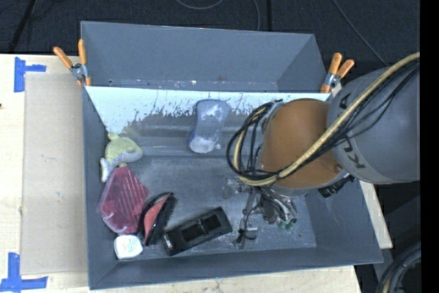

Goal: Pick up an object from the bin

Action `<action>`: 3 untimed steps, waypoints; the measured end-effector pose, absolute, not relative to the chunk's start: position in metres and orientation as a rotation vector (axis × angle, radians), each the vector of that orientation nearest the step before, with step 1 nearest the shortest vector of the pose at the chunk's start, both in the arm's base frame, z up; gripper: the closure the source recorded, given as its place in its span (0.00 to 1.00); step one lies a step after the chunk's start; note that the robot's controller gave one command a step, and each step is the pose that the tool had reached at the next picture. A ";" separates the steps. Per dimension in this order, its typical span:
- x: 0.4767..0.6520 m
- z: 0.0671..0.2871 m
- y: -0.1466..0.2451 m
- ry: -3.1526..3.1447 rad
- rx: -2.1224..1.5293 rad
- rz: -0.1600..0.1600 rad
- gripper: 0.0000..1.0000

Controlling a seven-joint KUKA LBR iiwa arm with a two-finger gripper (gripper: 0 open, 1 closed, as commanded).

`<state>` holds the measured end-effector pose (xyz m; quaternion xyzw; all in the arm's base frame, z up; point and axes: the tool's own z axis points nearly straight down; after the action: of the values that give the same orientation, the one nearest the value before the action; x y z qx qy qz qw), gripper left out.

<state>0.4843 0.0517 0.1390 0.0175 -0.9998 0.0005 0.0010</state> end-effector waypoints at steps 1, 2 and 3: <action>0.531 0.095 0.080 -3.116 0.313 -0.002 0.00; 0.549 0.077 0.099 -3.117 0.359 0.006 0.00; 0.516 0.070 0.113 -3.031 0.799 -0.005 1.00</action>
Offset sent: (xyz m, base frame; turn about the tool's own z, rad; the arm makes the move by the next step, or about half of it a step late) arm 0.0519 0.0683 -0.0682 -0.1588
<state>0.5160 0.1126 0.0697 0.2550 -0.9669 -0.0015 0.0035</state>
